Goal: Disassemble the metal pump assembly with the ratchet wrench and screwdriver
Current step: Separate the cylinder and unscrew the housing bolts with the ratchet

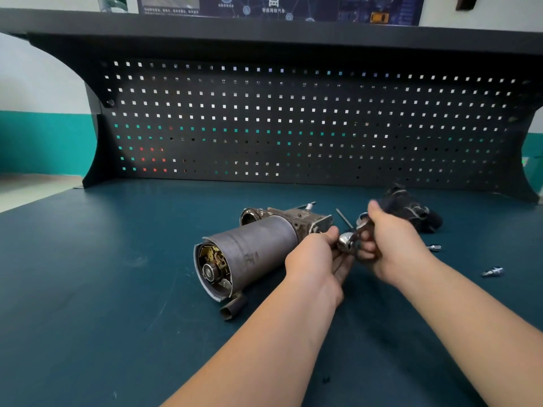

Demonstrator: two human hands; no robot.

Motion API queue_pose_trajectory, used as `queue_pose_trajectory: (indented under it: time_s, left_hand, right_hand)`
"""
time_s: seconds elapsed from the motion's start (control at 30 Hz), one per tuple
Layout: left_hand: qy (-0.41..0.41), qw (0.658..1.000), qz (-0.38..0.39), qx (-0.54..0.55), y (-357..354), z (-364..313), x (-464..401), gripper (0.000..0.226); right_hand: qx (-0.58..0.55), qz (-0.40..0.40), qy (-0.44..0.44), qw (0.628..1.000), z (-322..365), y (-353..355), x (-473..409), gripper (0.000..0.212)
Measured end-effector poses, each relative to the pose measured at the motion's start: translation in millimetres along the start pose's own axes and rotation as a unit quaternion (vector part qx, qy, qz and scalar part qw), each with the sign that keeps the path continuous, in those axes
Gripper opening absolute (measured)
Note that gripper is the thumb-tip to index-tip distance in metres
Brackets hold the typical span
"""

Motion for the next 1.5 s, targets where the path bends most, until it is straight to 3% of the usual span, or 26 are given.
queue_pose_trajectory:
  time_s: [0.07, 0.13, 0.23, 0.33, 0.4, 0.53, 0.67, 0.7, 0.83, 0.93, 1.0, 1.07, 1.1, 1.17, 1.27, 1.37, 1.43, 1.5]
  left_hand:
    - [-0.003, 1.0, -0.004, -0.013, 1.3, 0.8, -1.5, 0.028]
    - [-0.007, 1.0, -0.013, -0.022, 3.2, 1.3, -3.8, 0.029]
    - [0.002, 1.0, -0.008, -0.016, 1.8, 1.9, -3.6, 0.026]
    - [0.009, 1.0, -0.017, -0.008, 1.6, 4.5, -3.1, 0.03]
    - [0.008, 1.0, -0.021, -0.001, 2.3, 5.7, -2.8, 0.032]
    - [0.01, 1.0, -0.01, 0.011, 0.3, 5.6, -1.1, 0.033]
    - [0.033, 0.999, 0.041, 0.013, -4.6, 3.4, 0.8, 0.021]
    - [0.038, 0.998, 0.048, 0.016, -4.4, 2.4, 1.0, 0.02]
    - [0.022, 0.998, 0.039, 0.043, -2.8, -0.4, 2.4, 0.016]
    - [0.006, 0.999, 0.02, 0.047, -0.6, -0.2, 2.3, 0.016]
    - [0.006, 0.999, 0.021, 0.036, -0.7, 0.4, 3.4, 0.015]
    - [0.009, 0.999, 0.025, 0.022, -1.6, 0.9, 4.3, 0.014]
    - [0.01, 1.0, 0.024, 0.015, -1.7, 1.0, 4.0, 0.014]
    - [0.01, 1.0, 0.019, 0.0, -1.5, 0.8, 3.8, 0.015]
    - [0.014, 1.0, 0.013, -0.012, -2.0, 0.2, 3.6, 0.016]
    - [0.02, 1.0, 0.014, -0.006, -2.8, 1.1, 5.3, 0.02]
    - [0.03, 0.999, 0.022, -0.004, -3.3, 2.5, 7.2, 0.025]
    - [0.038, 0.999, 0.024, -0.001, -2.8, 3.1, 8.8, 0.025]
  right_hand:
    - [-0.067, 0.062, -0.168, 0.982, -21.3, -1.7, 2.7, 0.036]
    - [-0.076, 0.09, -0.21, 0.971, -28.8, -3.3, 2.2, 0.035]
    - [-0.057, 0.063, -0.128, 0.988, -17.6, -5.4, 0.2, 0.037]
    - [0.005, -0.001, 0.044, 0.999, 3.1, -1.6, 1.9, 0.037]
    - [0.068, -0.013, 0.159, 0.985, 16.2, 0.1, 8.1, 0.037]
    - [0.236, -0.025, 0.37, 0.898, 38.9, -2.6, 30.4, 0.028]
    - [0.391, 0.031, 0.535, 0.748, 43.0, -18.4, 56.2, 0.03]
    - [0.405, 0.036, 0.547, 0.731, 42.9, -20.6, 58.1, 0.032]
    - [0.349, 0.022, 0.51, 0.786, 39.2, -17.0, 51.8, 0.031]
    - [0.266, -0.023, 0.433, 0.861, 34.5, -12.8, 38.5, 0.025]
    - [0.154, -0.039, 0.282, 0.946, 26.0, -5.5, 18.7, 0.031]
    - [0.022, 0.005, 0.031, 0.999, 4.1, -0.1, 0.9, 0.035]
    - [-0.015, 0.044, -0.088, 0.995, -9.6, 0.0, -1.2, 0.036]
    - [-0.04, 0.099, -0.201, 0.974, -27.8, -0.5, -1.1, 0.037]
    - [-0.052, 0.093, -0.154, 0.982, -23.8, -4.3, -3.1, 0.04]
    - [0.014, 0.003, 0.059, 0.998, 3.8, 0.5, -1.1, 0.04]
    - [0.14, -0.038, 0.234, 0.961, 21.6, 2.8, 5.8, 0.037]
    - [0.204, -0.049, 0.321, 0.924, 30.5, 3.8, 13.1, 0.035]
Point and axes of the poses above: each hand's wrist, its own x-axis away from the middle knuckle, its own y-axis out of the back of the hand, z = x × y, the point moved 4 cm from there along -x, towards the middle knuckle, and after that the axes turned 14 degrees about x, right-handed, at the moved point
